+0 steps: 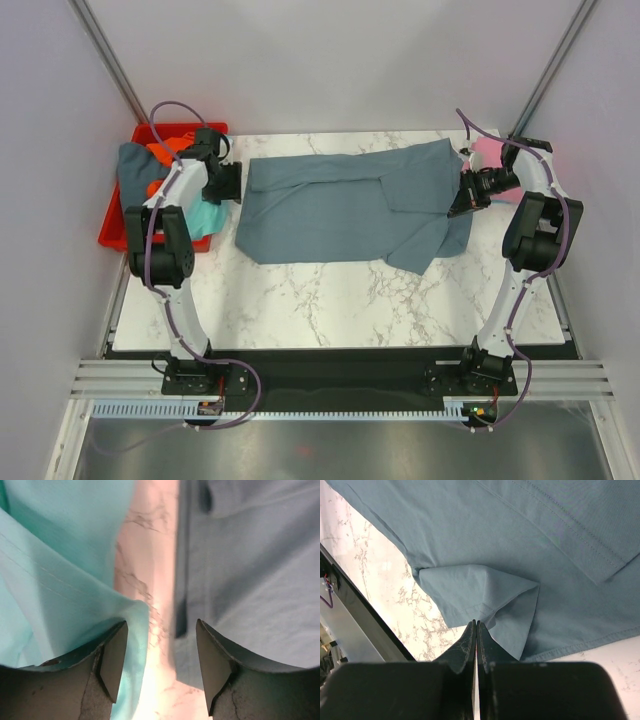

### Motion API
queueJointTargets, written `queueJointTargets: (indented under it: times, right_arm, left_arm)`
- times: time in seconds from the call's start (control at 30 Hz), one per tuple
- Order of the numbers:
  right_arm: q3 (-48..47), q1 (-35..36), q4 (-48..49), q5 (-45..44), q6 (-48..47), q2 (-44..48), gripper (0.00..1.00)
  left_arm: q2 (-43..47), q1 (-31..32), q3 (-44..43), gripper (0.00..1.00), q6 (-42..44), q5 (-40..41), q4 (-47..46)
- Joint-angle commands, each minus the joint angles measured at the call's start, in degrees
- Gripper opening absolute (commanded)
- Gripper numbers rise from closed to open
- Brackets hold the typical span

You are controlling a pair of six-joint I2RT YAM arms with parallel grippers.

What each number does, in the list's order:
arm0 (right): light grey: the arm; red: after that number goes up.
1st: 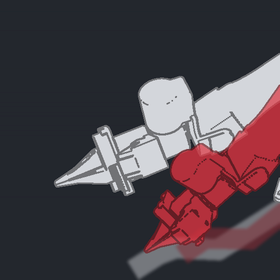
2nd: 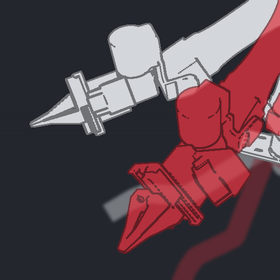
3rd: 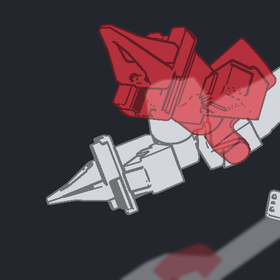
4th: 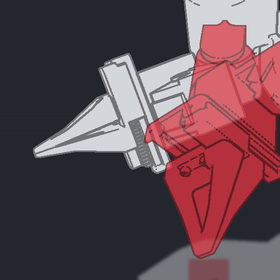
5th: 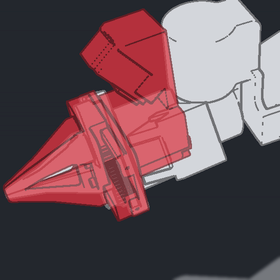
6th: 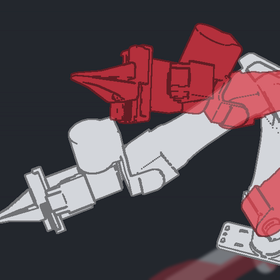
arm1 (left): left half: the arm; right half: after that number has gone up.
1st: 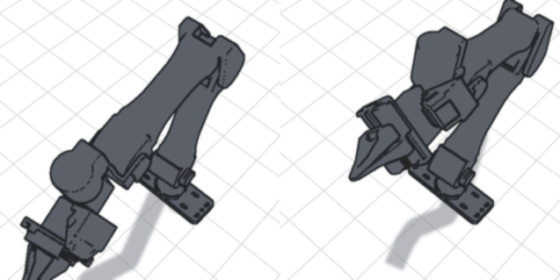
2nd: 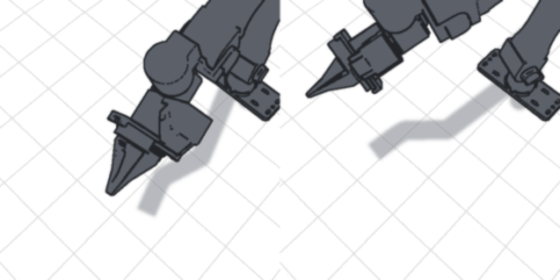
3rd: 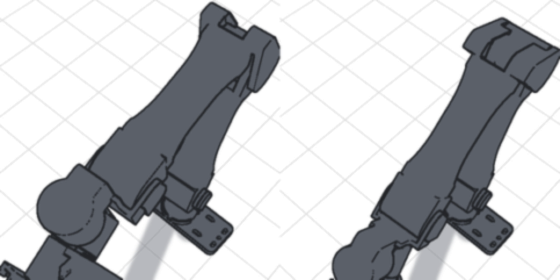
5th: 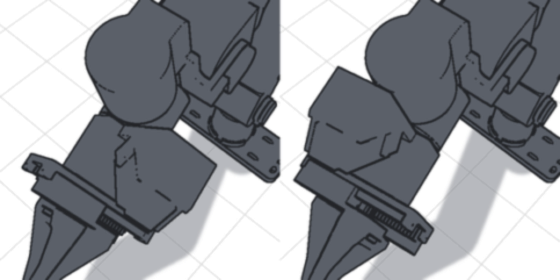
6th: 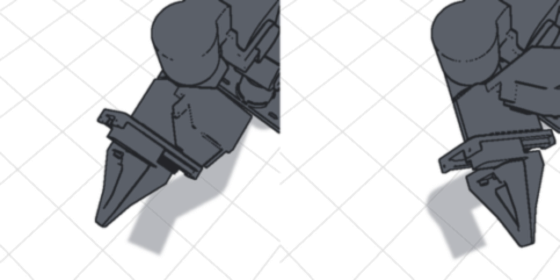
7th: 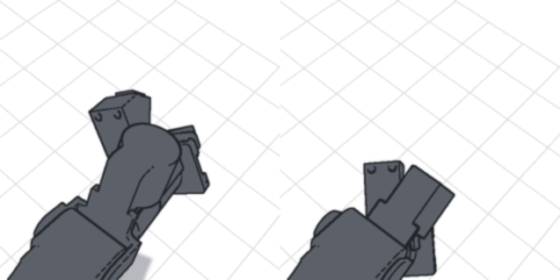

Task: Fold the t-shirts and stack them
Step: Fold the tshirt

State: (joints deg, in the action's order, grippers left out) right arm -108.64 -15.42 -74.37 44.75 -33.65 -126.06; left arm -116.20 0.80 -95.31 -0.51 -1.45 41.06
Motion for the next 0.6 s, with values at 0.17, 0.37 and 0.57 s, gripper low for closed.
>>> queueJointTargets:
  times: [0.17, 0.37, 0.57]
  right_arm:
    - [1.32, 0.13, 0.54, 1.3, -1.24, 2.92, 0.03]
    - [0.89, 0.13, 0.63, 1.74, -0.98, 3.01, 0.03]
    - [1.06, 0.13, 0.72, 2.44, -0.8, 3.54, 0.0]
  left_arm:
    - [21.62, 7.99, 11.79, 0.66, -3.6, -10.23, 3.94]
    - [25.58, 6.85, 27.71, 0.66, -3.62, -10.24, 3.94]
    - [22.96, 6.23, 30.8, 0.66, -3.62, -10.24, 3.94]
